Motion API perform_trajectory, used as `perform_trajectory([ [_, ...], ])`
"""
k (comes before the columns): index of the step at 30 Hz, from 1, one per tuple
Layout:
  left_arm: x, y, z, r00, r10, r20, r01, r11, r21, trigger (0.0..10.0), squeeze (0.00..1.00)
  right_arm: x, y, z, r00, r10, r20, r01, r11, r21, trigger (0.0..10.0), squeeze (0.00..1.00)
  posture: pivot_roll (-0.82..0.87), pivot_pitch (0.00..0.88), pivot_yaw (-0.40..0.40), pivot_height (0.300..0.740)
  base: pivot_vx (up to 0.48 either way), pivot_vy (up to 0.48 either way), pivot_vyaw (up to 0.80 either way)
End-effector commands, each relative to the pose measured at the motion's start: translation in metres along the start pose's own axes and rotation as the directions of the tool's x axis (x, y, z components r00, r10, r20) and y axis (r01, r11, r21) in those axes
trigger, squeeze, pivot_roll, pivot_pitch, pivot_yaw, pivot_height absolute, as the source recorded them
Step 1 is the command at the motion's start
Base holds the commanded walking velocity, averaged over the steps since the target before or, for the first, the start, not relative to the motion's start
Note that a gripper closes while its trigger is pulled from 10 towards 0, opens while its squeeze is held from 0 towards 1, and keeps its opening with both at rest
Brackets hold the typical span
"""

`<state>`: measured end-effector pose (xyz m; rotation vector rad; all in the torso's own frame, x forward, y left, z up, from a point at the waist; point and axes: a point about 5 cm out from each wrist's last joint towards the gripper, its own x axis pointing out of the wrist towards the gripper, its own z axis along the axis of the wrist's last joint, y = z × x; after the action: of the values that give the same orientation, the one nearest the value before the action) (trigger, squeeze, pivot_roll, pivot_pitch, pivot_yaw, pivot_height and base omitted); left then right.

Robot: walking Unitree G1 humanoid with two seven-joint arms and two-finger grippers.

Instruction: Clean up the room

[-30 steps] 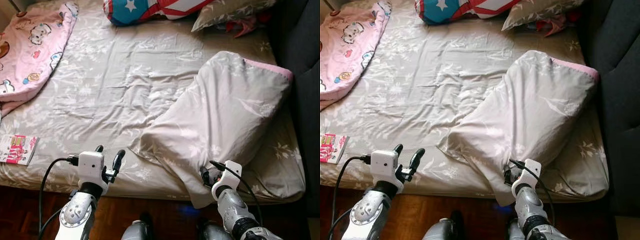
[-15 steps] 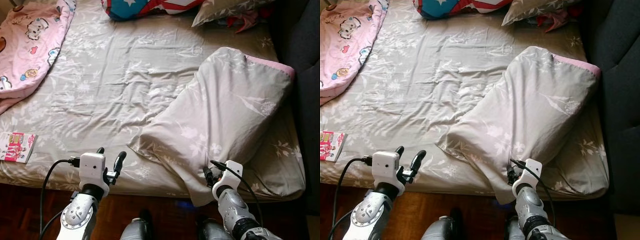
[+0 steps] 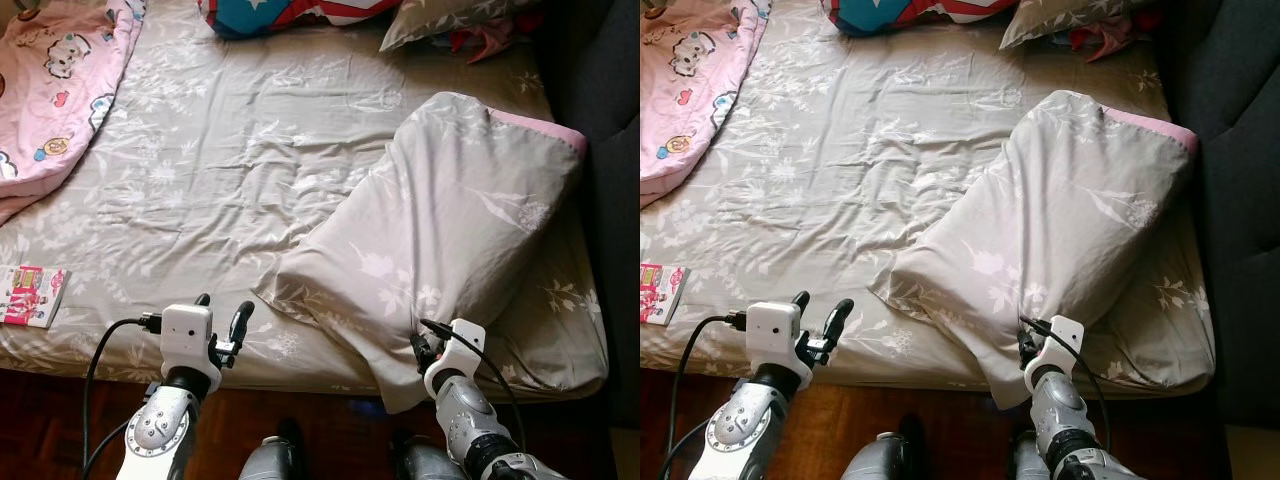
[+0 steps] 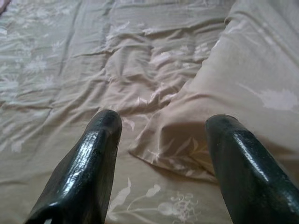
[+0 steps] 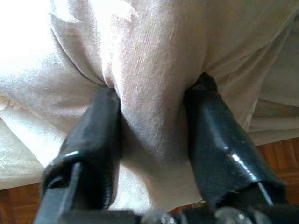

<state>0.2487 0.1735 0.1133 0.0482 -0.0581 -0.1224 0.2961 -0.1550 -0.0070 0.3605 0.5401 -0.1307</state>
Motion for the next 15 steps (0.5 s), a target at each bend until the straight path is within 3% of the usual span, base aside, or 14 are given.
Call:
perform_trajectory([
  [1, -0.004, 0.001, -0.011, 0.999, 0.007, -0.045, -0.007, 1.000, 0.001, 10.0, 0.00, -0.005, -0.001, -0.021, 0.997, 0.003, -0.080, -0.003, 1.000, -0.004, 0.0, 0.00, 0.11, 0.368, 0.124, 0.740, 0.000, 0.000, 0.00],
  [15, 0.010, -0.001, -0.017, 0.999, 0.023, -0.035, -0.023, 1.000, 0.003, 10.0, 0.00, -0.007, -0.017, -0.023, 0.995, -0.050, -0.081, 0.047, 0.998, -0.046, 0.0, 0.00, 0.05, 0.304, 0.086, 0.740, 0.000, 0.000, 0.00],
])
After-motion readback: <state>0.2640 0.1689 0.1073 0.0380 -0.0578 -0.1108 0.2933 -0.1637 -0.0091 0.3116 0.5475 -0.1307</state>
